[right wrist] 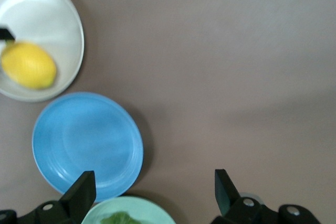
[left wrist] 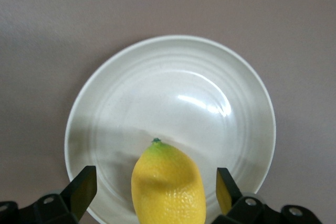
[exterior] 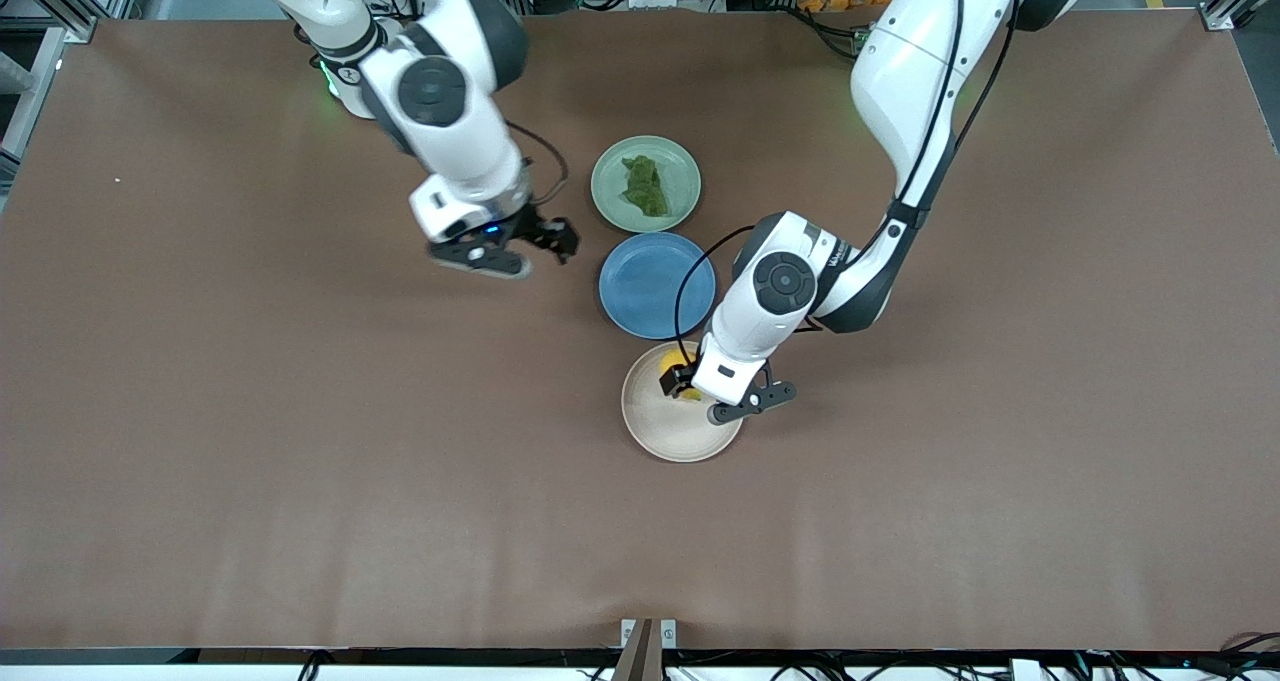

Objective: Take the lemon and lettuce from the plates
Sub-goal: 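Close the left gripper on the lemon while the right gripper grasps the lettuce, then lift the lemon with the left gripper and carry it off the plate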

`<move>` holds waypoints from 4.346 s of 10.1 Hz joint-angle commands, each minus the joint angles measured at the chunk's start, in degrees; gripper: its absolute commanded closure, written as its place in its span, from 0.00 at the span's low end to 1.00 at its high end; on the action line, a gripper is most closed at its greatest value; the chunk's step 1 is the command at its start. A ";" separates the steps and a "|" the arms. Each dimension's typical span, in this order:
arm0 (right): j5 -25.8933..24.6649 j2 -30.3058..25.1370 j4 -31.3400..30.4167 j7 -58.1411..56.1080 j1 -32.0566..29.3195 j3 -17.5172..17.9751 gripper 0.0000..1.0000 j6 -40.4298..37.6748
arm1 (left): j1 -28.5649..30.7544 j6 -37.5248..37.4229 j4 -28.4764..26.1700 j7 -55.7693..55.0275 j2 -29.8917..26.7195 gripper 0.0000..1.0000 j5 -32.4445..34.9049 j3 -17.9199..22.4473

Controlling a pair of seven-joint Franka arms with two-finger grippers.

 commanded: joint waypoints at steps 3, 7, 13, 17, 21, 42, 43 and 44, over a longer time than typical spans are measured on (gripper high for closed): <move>-16.03 10.55 0.48 15.82 4.89 5.45 0.00 2.23 | -2.30 0.53 0.25 -5.37 1.46 0.00 2.54 0.70; -23.96 16.19 0.74 27.70 8.76 9.32 0.00 5.31 | -2.56 0.62 0.60 -5.55 2.70 0.00 2.55 0.70; -36.09 23.13 0.83 42.92 12.28 10.39 0.00 9.36 | -2.04 0.71 0.95 -4.94 2.87 0.81 5.01 0.96; -37.78 24.55 0.74 44.60 13.16 10.30 0.00 9.45 | 0.50 -0.69 0.95 -4.76 -3.00 1.00 5.18 1.05; -39.35 25.69 0.74 46.18 14.74 10.39 0.00 9.45 | 6.47 -9.46 1.04 -1.17 -12.40 1.00 5.18 0.88; -15.94 10.86 1.71 25.57 6.58 12.85 1.00 -0.99 | 26.79 -15.99 -2.04 29.26 -2.32 1.00 4.39 0.70; -15.03 8.75 1.71 23.44 4.57 12.94 1.00 -3.10 | 26.79 -15.90 -1.95 29.26 -1.53 1.00 4.39 0.70; -12.06 6.64 1.71 19.77 2.63 12.85 1.00 -3.73 | 26.88 -15.47 -2.21 29.17 -1.26 1.00 4.22 0.70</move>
